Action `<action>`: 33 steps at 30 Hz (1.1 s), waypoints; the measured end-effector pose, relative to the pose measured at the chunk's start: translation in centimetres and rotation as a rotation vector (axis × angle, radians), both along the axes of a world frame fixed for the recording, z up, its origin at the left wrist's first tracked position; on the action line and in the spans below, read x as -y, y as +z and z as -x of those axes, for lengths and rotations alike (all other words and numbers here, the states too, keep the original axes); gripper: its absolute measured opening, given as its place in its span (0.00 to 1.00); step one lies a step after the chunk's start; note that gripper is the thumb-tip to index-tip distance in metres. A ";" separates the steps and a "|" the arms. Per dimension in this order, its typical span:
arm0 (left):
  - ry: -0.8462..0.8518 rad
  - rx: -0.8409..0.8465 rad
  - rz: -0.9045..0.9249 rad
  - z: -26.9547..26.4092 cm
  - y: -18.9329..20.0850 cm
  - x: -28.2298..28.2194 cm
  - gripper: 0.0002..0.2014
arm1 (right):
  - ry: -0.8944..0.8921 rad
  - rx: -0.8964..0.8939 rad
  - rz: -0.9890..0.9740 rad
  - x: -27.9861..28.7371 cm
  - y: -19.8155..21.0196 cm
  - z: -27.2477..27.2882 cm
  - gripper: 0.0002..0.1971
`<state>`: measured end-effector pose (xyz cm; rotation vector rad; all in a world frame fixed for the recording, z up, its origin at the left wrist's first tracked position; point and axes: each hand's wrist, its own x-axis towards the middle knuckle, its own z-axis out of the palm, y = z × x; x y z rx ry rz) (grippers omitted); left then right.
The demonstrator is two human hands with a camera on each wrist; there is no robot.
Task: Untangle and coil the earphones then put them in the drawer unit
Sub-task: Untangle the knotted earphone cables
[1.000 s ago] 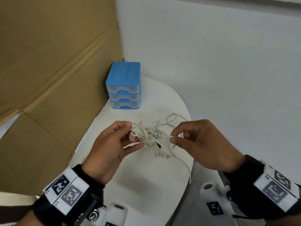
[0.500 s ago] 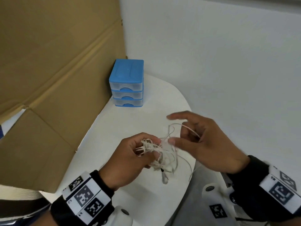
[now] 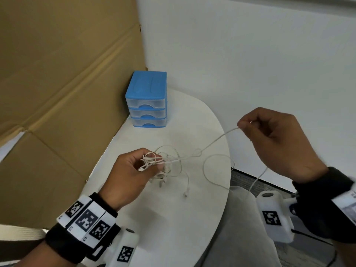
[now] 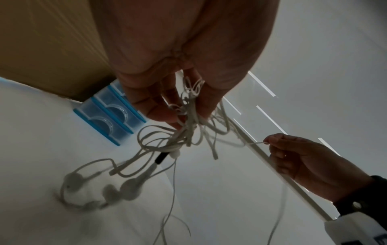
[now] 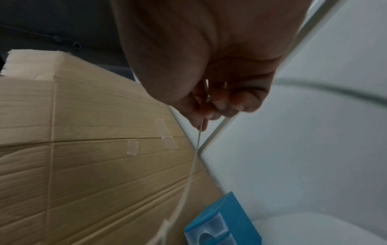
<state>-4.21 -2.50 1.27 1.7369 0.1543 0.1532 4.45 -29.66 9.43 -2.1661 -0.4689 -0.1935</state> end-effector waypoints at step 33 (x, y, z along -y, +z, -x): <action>0.091 0.102 0.122 1.5 2.4 3.5 0.08 | 0.352 0.058 -0.144 -5.7 -3.4 5.7 0.04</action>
